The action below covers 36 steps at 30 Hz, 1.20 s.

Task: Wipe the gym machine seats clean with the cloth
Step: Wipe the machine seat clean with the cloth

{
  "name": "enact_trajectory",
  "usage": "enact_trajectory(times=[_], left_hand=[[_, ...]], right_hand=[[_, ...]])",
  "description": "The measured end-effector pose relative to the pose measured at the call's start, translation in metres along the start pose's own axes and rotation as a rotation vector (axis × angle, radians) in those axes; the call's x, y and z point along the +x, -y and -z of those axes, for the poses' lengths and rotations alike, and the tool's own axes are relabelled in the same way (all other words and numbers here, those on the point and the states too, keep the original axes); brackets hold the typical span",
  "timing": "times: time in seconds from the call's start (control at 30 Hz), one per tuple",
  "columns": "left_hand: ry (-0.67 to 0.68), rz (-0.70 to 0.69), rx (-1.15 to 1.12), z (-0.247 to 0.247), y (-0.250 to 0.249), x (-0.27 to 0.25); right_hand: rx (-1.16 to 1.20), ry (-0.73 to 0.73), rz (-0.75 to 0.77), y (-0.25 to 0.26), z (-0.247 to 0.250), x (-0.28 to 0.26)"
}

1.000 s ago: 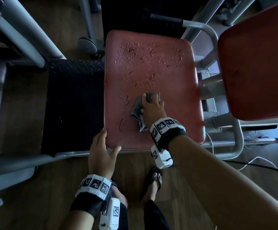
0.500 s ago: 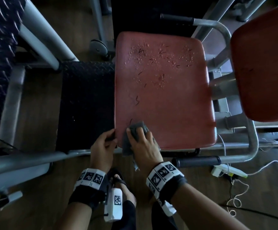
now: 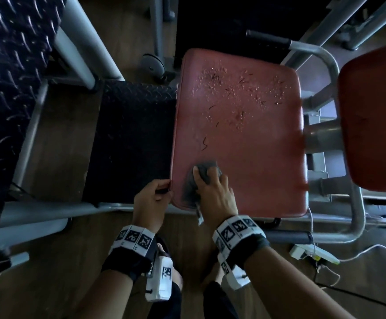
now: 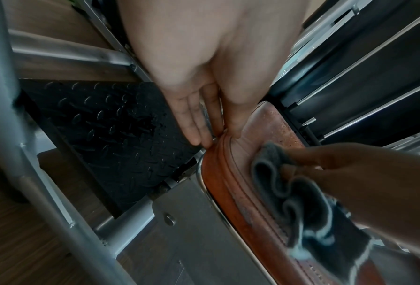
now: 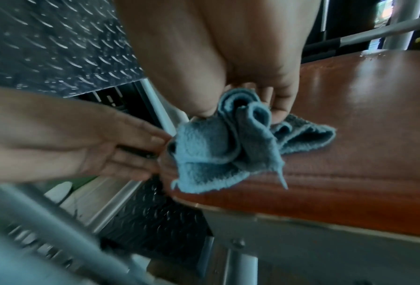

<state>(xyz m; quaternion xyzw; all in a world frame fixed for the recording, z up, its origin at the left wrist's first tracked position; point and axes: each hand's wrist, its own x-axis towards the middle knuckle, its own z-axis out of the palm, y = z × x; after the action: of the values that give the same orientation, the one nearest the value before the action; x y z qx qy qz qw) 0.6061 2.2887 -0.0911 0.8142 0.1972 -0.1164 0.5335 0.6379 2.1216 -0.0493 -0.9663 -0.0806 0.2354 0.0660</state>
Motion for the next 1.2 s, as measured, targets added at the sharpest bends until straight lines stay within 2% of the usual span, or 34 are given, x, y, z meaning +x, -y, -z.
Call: enact_trajectory(times=[0.2,0.3,0.47,0.6,0.8,0.97,1.07,1.2], left_hand=[[0.047,0.04,-0.013,0.006,0.002,0.001],[0.017,0.033,-0.01,0.005,0.001,0.002],[-0.033,0.027,-0.041,-0.002,0.002,0.003],[-0.053,0.042,-0.041,-0.005,0.003,0.004],[-0.062,-0.019,0.033,-0.006,0.004,0.004],[-0.062,-0.027,0.057,-0.006,0.005,0.004],[-0.052,0.004,0.051,-0.006,0.006,0.005],[-0.032,-0.002,0.067,-0.004,0.004,0.004]], right_hand=[[0.056,-0.078,-0.232,-0.012,0.028,0.074],[0.047,-0.094,-0.222,-0.012,0.03,0.078],[-0.057,-0.055,-0.095,-0.013,0.014,0.048],[-0.085,-0.087,-0.074,-0.016,0.019,0.069],[-0.032,-0.108,-0.146,-0.01,0.012,0.067],[-0.107,-0.101,-0.032,-0.028,0.001,0.068],[-0.077,-0.153,-0.098,-0.036,0.016,0.092],[0.017,-0.143,-0.198,-0.041,0.036,0.131]])
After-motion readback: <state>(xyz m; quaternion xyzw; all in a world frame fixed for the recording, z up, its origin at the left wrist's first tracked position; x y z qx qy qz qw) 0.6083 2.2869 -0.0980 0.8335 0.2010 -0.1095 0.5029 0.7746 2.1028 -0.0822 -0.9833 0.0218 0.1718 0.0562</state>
